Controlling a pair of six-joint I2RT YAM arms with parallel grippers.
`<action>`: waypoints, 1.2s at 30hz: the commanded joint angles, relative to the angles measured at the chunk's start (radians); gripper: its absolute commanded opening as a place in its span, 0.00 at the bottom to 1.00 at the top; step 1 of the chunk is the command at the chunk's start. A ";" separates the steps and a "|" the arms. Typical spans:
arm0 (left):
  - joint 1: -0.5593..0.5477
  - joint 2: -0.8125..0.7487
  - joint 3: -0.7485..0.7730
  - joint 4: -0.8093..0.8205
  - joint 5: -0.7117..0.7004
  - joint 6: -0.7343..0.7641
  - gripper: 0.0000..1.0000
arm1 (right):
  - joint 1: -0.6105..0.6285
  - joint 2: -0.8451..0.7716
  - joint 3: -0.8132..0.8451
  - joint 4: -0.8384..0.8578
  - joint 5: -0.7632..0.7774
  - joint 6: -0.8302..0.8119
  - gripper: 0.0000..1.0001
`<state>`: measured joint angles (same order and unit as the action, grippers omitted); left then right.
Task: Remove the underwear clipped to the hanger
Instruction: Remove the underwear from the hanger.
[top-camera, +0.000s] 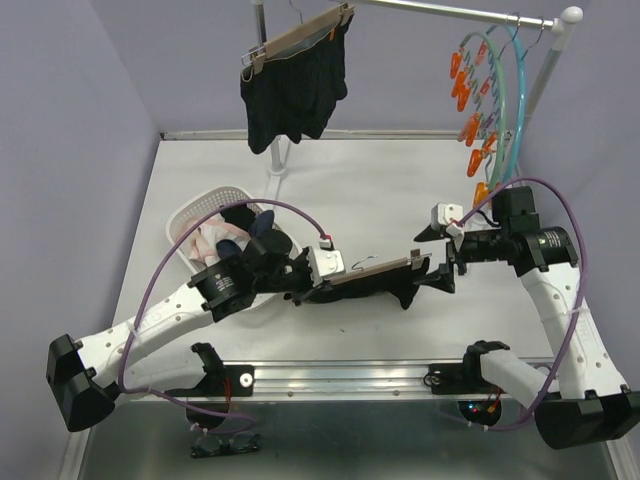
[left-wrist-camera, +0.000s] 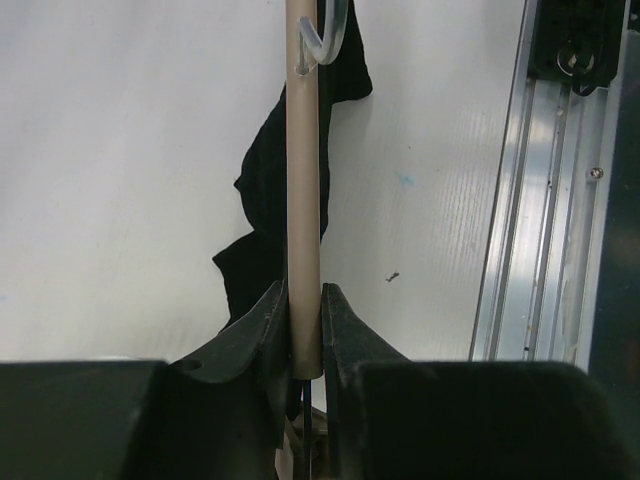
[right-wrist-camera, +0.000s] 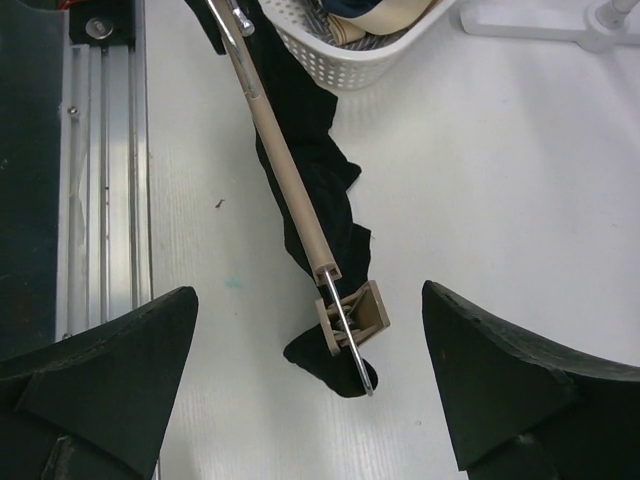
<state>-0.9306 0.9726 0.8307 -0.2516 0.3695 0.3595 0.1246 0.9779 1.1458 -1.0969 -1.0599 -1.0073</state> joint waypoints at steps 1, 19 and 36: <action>-0.007 -0.034 0.019 0.029 -0.001 0.038 0.00 | -0.006 0.022 0.028 -0.079 -0.032 -0.105 0.97; -0.013 -0.026 0.022 0.035 0.005 0.038 0.00 | -0.006 0.099 0.023 -0.169 -0.091 -0.211 0.47; -0.014 -0.028 0.027 0.057 0.005 0.030 0.00 | -0.006 0.033 0.058 -0.055 -0.038 -0.074 0.01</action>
<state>-0.9424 0.9691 0.8307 -0.2619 0.3744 0.3954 0.1238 1.0340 1.1458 -1.2129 -1.0855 -1.1618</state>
